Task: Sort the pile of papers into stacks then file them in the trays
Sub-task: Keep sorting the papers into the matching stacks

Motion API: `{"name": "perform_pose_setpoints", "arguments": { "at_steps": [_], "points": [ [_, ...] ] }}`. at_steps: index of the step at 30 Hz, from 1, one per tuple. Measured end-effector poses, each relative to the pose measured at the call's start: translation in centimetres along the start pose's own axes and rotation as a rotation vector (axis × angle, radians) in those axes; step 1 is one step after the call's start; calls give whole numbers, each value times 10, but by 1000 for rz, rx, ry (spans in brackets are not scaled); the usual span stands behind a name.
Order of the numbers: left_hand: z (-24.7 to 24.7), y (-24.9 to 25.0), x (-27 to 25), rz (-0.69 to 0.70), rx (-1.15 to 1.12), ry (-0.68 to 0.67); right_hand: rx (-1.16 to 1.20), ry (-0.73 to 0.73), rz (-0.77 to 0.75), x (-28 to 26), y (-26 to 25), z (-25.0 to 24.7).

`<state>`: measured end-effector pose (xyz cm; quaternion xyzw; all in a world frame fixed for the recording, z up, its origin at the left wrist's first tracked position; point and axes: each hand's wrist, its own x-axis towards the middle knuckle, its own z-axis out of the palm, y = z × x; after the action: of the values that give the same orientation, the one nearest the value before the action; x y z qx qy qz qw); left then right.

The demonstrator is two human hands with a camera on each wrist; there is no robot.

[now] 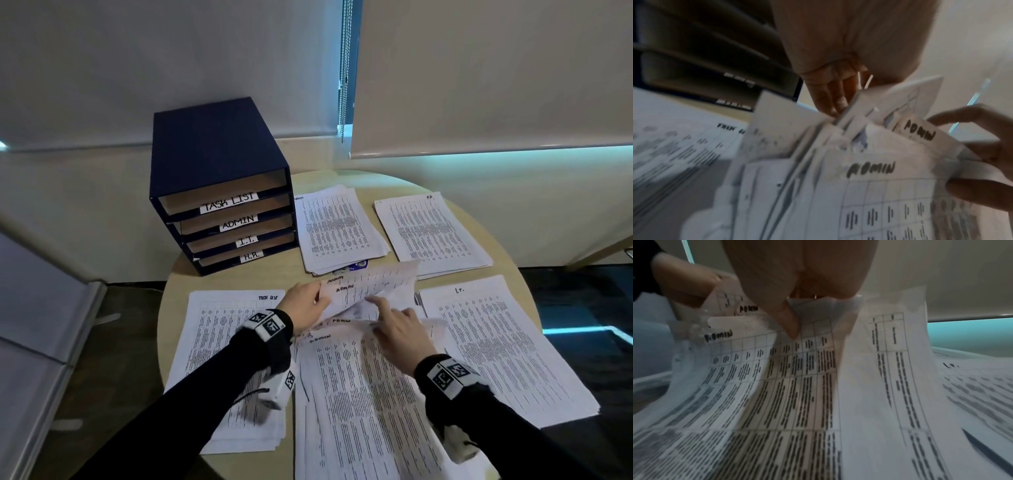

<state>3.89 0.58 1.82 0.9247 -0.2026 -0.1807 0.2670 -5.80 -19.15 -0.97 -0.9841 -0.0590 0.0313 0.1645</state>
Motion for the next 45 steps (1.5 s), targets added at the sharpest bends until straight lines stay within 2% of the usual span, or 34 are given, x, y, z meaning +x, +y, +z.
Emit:
{"name": "perform_pose_setpoints", "arguments": {
  "at_steps": [2, 5, 9, 12, 19, 21, 24, 27, 30, 32, 35, 40, 42, 45],
  "points": [
    [0, -3, 2, -32, -36, -31, -55, -19, -23, 5, -3, -4],
    [-4, -2, 5, -21, -11, -43, -120, -130, -26, 18, -11, -13],
    [-12, -6, 8, 46, -35, 22, -81, -259, 25, 32, -19, -21],
    [-24, -6, 7, 86, 60, 93, -106, -349, 60, 43, -25, -25],
    [-75, 14, -5, 209, 213, 478, -138, -474, 93, 61, -27, -14],
    [-94, 18, -8, 266, 211, 667, -166, -461, 103, 60, -24, -10],
    [-122, 20, -10, 336, 222, 927, -177, -352, 68, 46, -17, -6],
    [-143, 17, -10, 317, 164, 1050, -122, -268, 0, 24, -7, -11],
    [-153, 9, -6, 209, -90, 1097, -47, -232, -6, 4, 8, -21],
    [-152, 3, -1, 102, -332, 1072, 16, -215, 26, -6, 19, -28],
    [-136, -14, 9, -38, -532, 910, 228, -187, 102, -20, 38, -40],
    [-84, -50, 18, -191, -562, 516, 568, -166, 308, -32, 52, -66],
    [-57, -62, 15, -254, -572, 361, 605, -153, 391, -30, 48, -76],
    [-17, -73, 2, -292, -531, 149, 573, -216, 396, -23, 42, -84]
  ]
}}
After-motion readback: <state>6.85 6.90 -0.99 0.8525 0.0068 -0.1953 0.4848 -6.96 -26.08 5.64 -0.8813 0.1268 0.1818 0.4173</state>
